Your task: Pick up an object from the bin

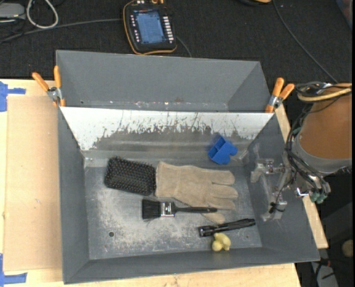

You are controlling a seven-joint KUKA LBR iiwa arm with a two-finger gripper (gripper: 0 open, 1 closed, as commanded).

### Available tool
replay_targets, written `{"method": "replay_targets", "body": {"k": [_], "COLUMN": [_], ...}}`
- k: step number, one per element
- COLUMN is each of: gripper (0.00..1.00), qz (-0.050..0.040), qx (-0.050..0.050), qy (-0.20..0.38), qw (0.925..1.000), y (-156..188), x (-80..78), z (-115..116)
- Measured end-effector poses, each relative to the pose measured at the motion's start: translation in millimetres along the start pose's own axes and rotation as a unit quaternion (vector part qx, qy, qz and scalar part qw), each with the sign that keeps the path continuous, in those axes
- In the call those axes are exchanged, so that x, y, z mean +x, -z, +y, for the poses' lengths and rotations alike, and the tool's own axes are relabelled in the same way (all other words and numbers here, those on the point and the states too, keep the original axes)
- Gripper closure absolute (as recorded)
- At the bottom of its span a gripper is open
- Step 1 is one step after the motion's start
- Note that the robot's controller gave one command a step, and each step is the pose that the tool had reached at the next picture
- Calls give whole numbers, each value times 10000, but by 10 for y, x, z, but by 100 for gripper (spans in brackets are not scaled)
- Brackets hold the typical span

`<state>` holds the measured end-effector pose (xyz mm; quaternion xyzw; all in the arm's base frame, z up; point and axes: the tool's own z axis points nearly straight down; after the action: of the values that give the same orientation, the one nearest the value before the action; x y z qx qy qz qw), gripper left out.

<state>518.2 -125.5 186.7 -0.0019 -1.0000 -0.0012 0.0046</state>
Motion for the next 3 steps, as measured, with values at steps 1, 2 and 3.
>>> {"method": "replay_targets", "body": {"k": [1,2,3], "gripper": [0,0,0], "qz": [-38,-42,-90], "qx": [9,14,38], "qy": [29,936,651], "qw": [10000,9956,9978], "y": [42,-1154,-571], "x": [-18,-231,-78], "z": [8,1227,947]}}
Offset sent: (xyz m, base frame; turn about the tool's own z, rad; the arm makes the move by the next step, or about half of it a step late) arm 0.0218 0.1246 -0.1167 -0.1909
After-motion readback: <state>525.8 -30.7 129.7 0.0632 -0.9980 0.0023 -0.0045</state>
